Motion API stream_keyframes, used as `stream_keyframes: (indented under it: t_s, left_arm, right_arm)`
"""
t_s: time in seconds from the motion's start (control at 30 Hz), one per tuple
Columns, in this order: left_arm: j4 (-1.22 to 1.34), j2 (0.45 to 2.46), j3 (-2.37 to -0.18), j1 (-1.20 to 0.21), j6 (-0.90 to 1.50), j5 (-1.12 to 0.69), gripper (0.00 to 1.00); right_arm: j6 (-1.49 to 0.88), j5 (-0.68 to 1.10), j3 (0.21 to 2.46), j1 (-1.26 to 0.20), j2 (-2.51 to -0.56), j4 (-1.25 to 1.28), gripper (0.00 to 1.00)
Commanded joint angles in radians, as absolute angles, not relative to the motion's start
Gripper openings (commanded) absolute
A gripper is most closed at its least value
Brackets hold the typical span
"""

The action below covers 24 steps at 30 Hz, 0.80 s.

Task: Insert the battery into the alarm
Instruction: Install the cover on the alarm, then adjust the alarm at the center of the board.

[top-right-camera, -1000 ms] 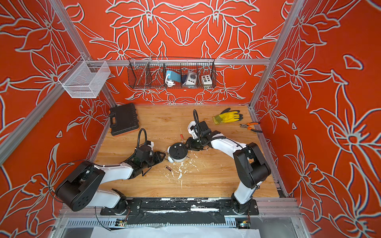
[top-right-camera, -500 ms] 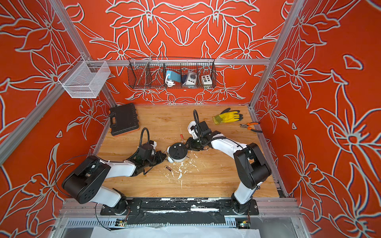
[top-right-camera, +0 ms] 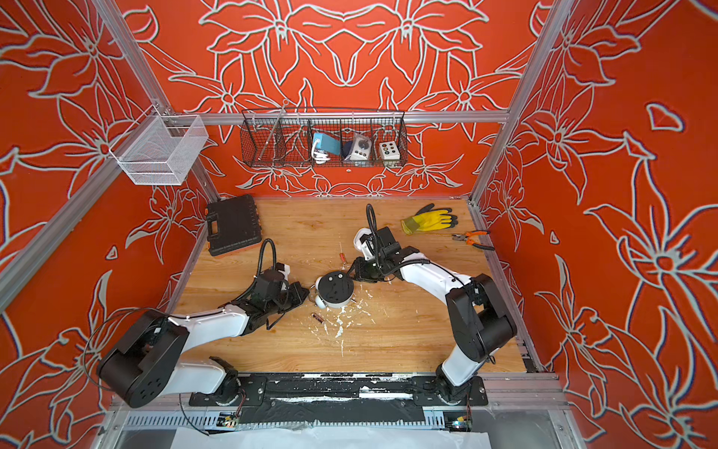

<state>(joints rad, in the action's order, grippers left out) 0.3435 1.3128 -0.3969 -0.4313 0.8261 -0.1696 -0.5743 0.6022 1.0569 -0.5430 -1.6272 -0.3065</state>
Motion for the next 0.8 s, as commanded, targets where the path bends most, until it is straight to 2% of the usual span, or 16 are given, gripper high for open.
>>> stream_keyframes:
  t_s: [0.0, 0.27, 0.37, 0.5, 0.57, 0.77]
  left_arm:
    - [0.29, 1.243, -0.421, -0.411, 0.811, -0.14, 0.0]
    - [0.252, 1.193, -0.429, -0.379, 0.785, -0.142, 0.0]
    - [0.264, 1.237, -0.429, -0.377, 0.778, -0.179, 0.23]
    - [0.299, 1.301, -0.431, -0.377, 0.77, -0.242, 0.34]
    - [0.307, 1.333, -0.437, -0.377, 0.768, -0.267, 0.35]
    - [0.358, 1.413, -0.429, -0.377, 0.773, -0.299, 0.28]
  right_arm:
    - [-0.58, 0.587, 1.043, -0.543, -1.605, -0.307, 0.37]
    - [-0.579, 0.592, 1.037, -0.544, -1.611, -0.297, 0.37]
    - [-0.579, 0.595, 1.037, -0.544, -1.614, -0.297, 0.37]
    - [-0.578, 0.594, 1.037, -0.544, -1.611, -0.299, 0.37]
    - [-0.577, 0.592, 1.034, -0.545, -1.609, -0.299, 0.37]
    - [-0.579, 0.589, 1.031, -0.544, -1.606, -0.301, 0.37]
